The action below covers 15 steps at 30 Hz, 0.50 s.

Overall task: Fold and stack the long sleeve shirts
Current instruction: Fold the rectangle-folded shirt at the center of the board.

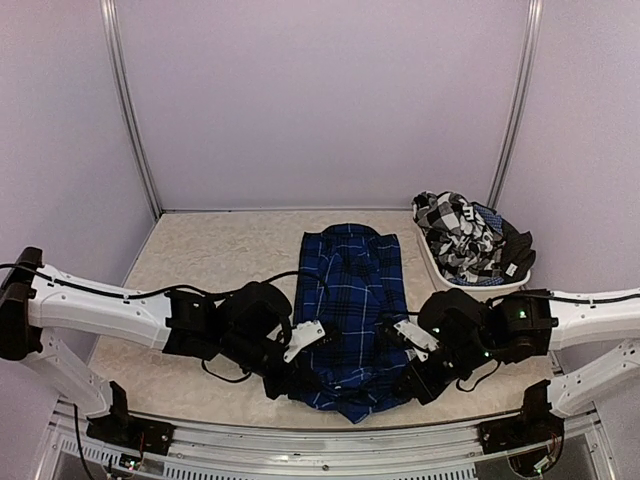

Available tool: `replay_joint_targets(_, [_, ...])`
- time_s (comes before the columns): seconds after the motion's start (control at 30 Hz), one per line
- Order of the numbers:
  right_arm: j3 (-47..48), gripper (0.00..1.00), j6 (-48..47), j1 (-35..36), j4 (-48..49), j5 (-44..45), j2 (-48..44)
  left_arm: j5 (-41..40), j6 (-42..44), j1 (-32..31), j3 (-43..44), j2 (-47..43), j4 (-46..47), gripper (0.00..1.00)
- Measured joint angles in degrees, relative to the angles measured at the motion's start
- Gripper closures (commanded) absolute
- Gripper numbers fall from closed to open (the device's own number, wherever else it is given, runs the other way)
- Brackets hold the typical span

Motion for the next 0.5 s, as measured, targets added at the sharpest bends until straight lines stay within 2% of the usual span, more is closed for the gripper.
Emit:
replay_joint_targets(0.2, [7.72, 1.00, -6.78, -13.35, -4.50, -2.29, 4.42, 4.66, 2.62, 10.99, 5.20, 0.02, -0.98, 1.00])
replay_joint_targets(0.33, [14.86, 1.00, -13.07, -21.20, -7.15, -3.45, 10.78, 6.51, 2.69, 18.47, 8.94, 3.37, -0.61, 1.00])
replay_joint_targets(0.5, [23.15, 1.00, -20.83, -29.38, -8.50, -5.03, 20.72, 8.33, 2.34, 23.67, 12.33, 9.20, 0.57, 1.00])
